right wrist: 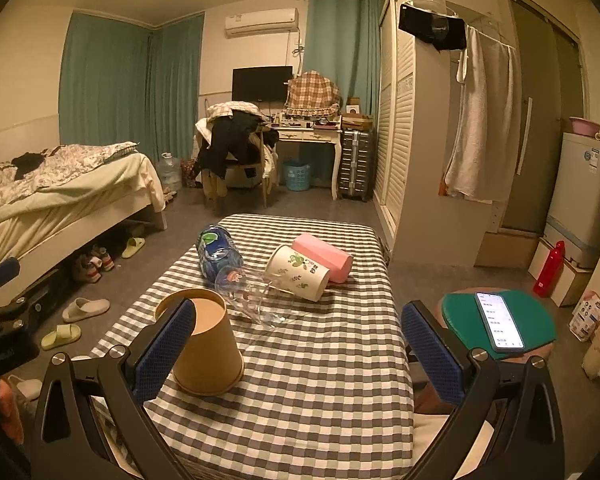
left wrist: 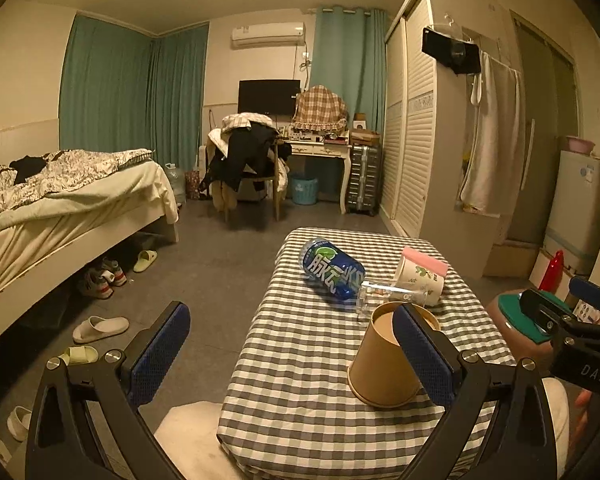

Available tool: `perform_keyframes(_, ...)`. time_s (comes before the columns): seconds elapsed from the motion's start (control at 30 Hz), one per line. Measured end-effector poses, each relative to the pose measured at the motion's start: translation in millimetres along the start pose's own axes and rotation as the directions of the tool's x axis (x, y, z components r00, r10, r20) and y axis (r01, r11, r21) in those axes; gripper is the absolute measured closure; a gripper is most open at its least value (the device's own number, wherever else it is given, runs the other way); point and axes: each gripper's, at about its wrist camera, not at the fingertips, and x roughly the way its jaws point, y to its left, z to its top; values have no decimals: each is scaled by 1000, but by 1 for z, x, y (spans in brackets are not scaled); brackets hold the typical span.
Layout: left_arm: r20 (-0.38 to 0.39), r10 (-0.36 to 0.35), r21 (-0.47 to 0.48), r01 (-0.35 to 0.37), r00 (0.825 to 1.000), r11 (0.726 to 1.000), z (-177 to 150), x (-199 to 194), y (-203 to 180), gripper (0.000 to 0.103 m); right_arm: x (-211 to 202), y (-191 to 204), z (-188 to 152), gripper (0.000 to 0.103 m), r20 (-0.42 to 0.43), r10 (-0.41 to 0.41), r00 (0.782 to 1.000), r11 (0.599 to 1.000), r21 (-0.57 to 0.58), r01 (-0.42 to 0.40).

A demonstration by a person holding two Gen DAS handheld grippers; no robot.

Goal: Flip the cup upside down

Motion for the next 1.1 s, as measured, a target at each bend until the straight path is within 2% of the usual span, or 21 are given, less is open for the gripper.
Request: perform_keyframes(1.1,-26,18,-9,-19,999,1000,-3,9,4,0,6,3,-4,0,-23,-6,1000,1000,-16,6)
